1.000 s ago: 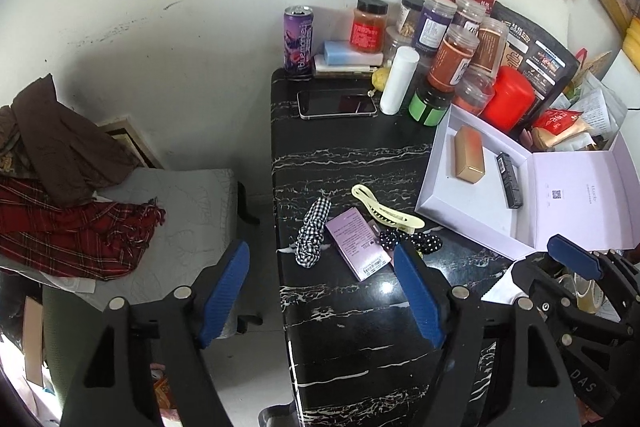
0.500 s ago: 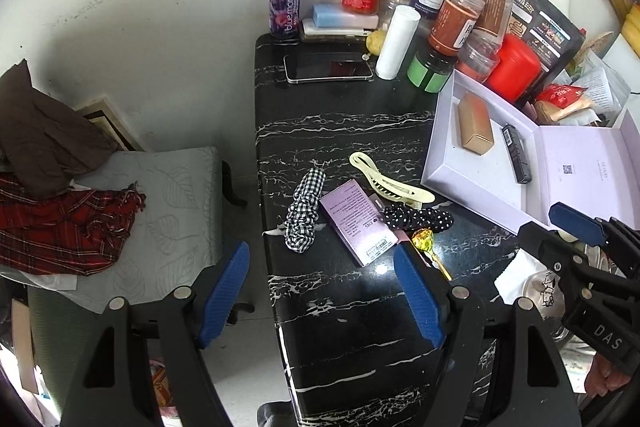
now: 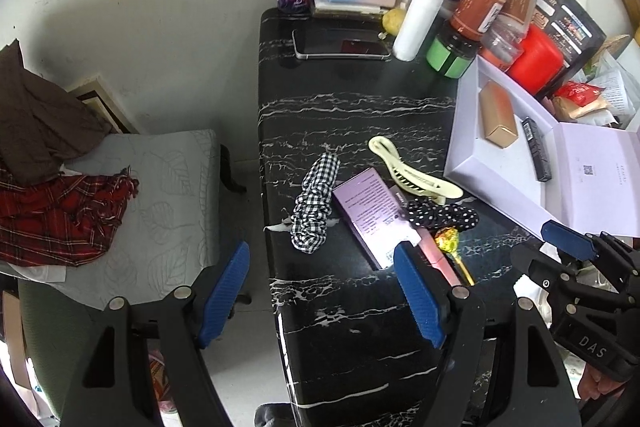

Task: Organize rigid objects
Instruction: 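Grasp the gingham scrunchie with the left tool while the right tool grasps the polka-dot scrunchie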

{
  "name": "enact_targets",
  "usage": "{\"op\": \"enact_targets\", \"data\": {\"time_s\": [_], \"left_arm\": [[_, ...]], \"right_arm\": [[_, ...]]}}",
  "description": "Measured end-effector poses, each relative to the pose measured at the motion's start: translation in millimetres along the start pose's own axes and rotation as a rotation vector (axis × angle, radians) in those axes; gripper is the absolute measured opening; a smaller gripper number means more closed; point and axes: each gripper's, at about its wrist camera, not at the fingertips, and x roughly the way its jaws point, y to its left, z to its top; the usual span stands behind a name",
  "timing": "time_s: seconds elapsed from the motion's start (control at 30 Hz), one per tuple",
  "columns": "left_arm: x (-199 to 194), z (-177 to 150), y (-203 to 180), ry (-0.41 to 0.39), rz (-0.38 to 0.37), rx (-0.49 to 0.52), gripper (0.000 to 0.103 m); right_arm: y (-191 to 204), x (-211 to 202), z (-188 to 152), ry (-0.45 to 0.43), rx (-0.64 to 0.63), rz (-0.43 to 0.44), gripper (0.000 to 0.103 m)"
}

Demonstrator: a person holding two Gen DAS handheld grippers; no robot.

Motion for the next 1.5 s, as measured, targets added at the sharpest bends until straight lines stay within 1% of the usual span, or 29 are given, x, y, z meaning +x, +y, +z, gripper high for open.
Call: {"op": "enact_targets", "data": {"time_s": [0.23,0.4,0.67,0.77,0.93,0.97,1.0,1.03,1.07,1.1,1.2,1.23,1.27,1.3,1.37,1.4,1.47,1.5], "left_arm": [[21.5,5.8,7.8,0.017,0.041,0.011,0.075],[39.2,10.9,11.2,0.034,0.051,0.006,0.075],[68.9,16.4,13.8,0.061,0.068,-0.001,0.075],[80.3,17.9,13.1,0.073,0.063,0.000,0.075],[98.0,20.4,11.7,0.094,0.058,0.008,0.075],[100.0,20.9,12.1,0.095,0.052,0.006,0.074],[101.6,21.9,12.5,0.090,0.047,0.002,0.074],[101.7,23.1,12.8,0.082,0.040,-0.001,0.073],[102.0,24.2,12.8,0.077,0.034,-0.002,0.069],[102.0,26.1,12.5,0.070,0.019,-0.002,0.063],[103.8,30.5,10.9,0.074,-0.007,-0.003,0.058],[104.7,31.5,11.8,0.078,-0.023,-0.013,0.055],[105.1,32.5,12.8,0.083,-0.044,-0.026,0.048],[105.7,33.8,13.7,0.091,-0.059,-0.041,0.045],[104.8,34.2,15.7,0.093,-0.055,-0.045,0.043],[104.1,34.1,16.8,0.094,-0.056,-0.046,0.040],[103.6,32.9,18.9,0.101,-0.055,-0.049,0.039],[104.2,31.2,20.1,0.105,-0.051,-0.050,0.039]], "right_arm": [[-0.2,25.2,1.3,0.051,-0.001,0.016,0.055],[0.4,41.9,1.7,0.086,-0.003,0.024,0.055],[-7.9,58.6,4.3,0.111,0.015,0.023,0.055],[-11.4,64.9,5.9,0.115,0.014,0.018,0.056],[-14.3,77.1,10.9,0.121,0.005,0.011,0.077],[-14.3,79.4,12.1,0.122,0.000,0.010,0.080],[-14.6,82.3,13.8,0.122,-0.003,0.008,0.086],[-15.3,84.5,15.2,0.122,-0.002,0.009,0.090],[-16.2,86.9,16.8,0.121,0.000,0.012,0.090],[-17.6,89.7,18.4,0.121,0.004,0.017,0.090],[-21.2,97.5,21.4,0.127,0.004,0.020,0.090],[-22.4,100.3,22.2,0.131,0.004,0.023,0.090],[-23.6,102.8,22.8,0.136,0.005,0.028,0.090],[-25.1,105.5,23.4,0.143,0.010,0.038,0.090],[-26.4,109.5,25.4,0.151,0.017,0.056,0.090],[-27.0,111.5,25.6,0.156,0.015,0.061,0.090],[-27.7,114.8,25.8,0.166,0.010,0.051,0.084],[-27.8,116.2,25.8,0.171,0.009,0.056,0.078]]}}
